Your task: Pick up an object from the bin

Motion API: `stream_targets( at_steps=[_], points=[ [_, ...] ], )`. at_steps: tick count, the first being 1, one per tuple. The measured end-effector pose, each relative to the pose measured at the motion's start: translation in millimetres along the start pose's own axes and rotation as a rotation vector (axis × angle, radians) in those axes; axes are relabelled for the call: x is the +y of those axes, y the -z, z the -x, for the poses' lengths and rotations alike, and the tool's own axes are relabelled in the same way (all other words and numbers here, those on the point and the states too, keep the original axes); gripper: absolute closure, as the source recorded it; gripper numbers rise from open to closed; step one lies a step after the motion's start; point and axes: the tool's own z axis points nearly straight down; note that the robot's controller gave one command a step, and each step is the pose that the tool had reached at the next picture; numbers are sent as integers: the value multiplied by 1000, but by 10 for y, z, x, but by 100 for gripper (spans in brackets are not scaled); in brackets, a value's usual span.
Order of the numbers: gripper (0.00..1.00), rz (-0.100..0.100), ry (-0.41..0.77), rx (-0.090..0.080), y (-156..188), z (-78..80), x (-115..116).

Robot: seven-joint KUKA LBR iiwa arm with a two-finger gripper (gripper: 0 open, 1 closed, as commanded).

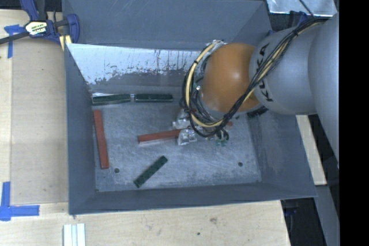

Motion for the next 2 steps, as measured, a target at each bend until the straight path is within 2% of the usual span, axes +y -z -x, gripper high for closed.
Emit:
stream_targets(
  at_steps=[1,2],
  points=[
    [100,0,0,0,0,0,0],
    [100,-1,69,31,1960,-5,24]
  ],
)
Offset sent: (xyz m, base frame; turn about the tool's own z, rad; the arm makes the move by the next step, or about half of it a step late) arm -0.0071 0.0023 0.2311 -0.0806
